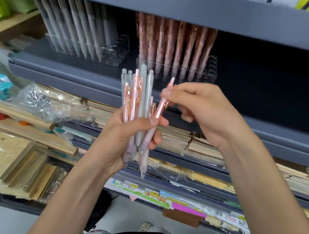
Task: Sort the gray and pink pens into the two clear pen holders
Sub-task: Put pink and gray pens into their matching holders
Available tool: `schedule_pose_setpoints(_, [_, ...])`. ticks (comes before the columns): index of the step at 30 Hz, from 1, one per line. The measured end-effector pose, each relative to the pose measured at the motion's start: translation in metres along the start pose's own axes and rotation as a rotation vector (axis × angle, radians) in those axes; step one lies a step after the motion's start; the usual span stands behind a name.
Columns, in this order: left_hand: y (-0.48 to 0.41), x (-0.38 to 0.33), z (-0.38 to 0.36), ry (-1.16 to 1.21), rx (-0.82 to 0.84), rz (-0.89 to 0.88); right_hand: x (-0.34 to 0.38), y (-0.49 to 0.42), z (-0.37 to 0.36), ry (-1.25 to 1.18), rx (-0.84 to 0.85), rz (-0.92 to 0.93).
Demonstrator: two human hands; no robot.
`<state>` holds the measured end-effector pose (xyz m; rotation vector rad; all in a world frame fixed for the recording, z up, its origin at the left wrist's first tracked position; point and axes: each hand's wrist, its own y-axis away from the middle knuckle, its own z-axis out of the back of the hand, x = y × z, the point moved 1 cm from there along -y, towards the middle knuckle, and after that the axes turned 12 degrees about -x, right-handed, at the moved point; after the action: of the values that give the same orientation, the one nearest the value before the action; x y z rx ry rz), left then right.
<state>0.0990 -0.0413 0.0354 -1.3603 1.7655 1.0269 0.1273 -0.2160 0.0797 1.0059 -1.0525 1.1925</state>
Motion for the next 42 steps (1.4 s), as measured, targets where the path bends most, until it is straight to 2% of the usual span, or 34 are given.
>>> schedule_pose_setpoints(8, [-0.008, 0.002, 0.002, 0.085, -0.087, 0.026, 0.009, -0.004, 0.023, -0.630, -0.468, 0.007])
schedule_pose_setpoints(13, [-0.011, 0.004, 0.006, 0.135, -0.121, 0.039, 0.011, -0.005, 0.048, -0.789, -0.540, 0.151])
schedule_pose_setpoints(15, [-0.011, 0.004, 0.007, 0.136, -0.120, 0.035, 0.012, -0.006, 0.053, -0.708, -0.585, 0.232])
schedule_pose_setpoints(19, [-0.010, 0.004, 0.008, 0.147, -0.121, 0.034, 0.013, -0.010, 0.055, -0.395, -0.669, 0.386])
schedule_pose_setpoints(24, [-0.010, 0.005, 0.010, 0.141, -0.114, 0.024, 0.013, -0.019, 0.045, -0.098, -0.639, 0.460])
schedule_pose_setpoints(29, [-0.007, 0.002, 0.016, 0.137, -0.126, 0.011, 0.018, -0.020, 0.045, -0.170, -0.676, 0.557])
schedule_pose_setpoints(32, [-0.006, 0.000, 0.019, 0.147, -0.166, 0.011, 0.014, -0.027, 0.045, -0.097, -0.696, 0.534])
schedule_pose_setpoints(37, [-0.005, -0.004, 0.018, 0.143, -0.209, 0.008, 0.007, -0.043, 0.038, 0.269, -0.645, 0.482])
schedule_pose_setpoints(42, [-0.004, -0.006, 0.019, 0.118, -0.270, 0.007, 0.005, -0.054, 0.038, 0.524, -0.625, 0.481])
